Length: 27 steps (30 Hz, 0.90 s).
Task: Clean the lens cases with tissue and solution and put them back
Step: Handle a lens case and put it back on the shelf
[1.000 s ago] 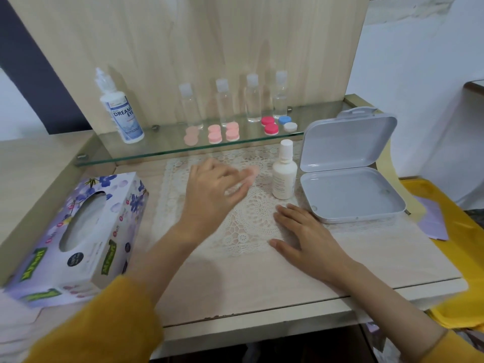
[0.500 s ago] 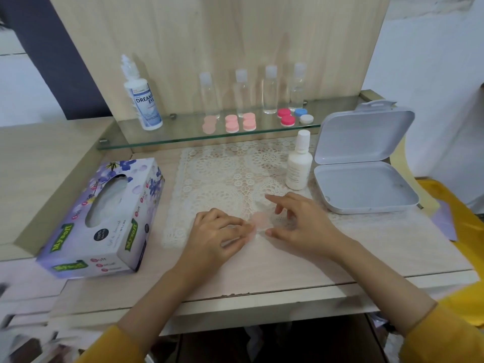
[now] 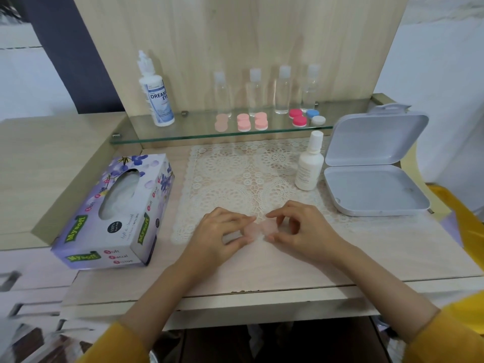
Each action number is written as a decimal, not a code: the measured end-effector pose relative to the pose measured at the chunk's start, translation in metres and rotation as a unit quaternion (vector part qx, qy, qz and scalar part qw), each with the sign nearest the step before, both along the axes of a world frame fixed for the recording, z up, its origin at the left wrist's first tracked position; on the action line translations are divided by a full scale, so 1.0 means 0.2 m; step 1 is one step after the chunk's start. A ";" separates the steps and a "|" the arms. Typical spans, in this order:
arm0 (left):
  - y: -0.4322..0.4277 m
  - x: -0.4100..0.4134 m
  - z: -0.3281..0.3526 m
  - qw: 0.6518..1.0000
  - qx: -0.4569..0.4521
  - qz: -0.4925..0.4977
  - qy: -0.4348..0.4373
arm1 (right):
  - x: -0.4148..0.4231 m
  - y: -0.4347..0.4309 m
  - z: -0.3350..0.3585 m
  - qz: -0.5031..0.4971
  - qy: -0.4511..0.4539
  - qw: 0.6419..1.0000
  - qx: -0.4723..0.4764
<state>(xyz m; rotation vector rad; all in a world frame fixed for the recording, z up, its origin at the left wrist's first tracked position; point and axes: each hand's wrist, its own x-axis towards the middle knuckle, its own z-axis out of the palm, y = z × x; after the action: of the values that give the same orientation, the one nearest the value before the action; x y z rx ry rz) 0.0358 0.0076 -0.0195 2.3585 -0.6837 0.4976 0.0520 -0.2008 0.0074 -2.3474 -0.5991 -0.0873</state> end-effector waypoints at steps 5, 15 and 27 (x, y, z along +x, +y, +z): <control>-0.02 0.01 0.02 0.999 -0.021 0.003 0.029 | 0.00 0.01 -0.01 -0.003 -0.006 1.000 0.001; -0.06 0.01 -0.02 0.998 0.030 0.049 0.013 | -0.03 0.03 -0.06 0.003 -0.044 0.998 0.053; -0.10 -0.03 -0.01 0.998 -0.028 0.043 0.021 | -0.04 0.04 -0.06 0.005 -0.045 0.998 0.052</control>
<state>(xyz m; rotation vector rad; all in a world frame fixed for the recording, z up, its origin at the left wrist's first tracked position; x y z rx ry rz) 0.0303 -0.0116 -0.0211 2.3468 -0.5435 0.4978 0.0433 -0.1935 -0.0054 -2.2480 -0.6348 -0.2158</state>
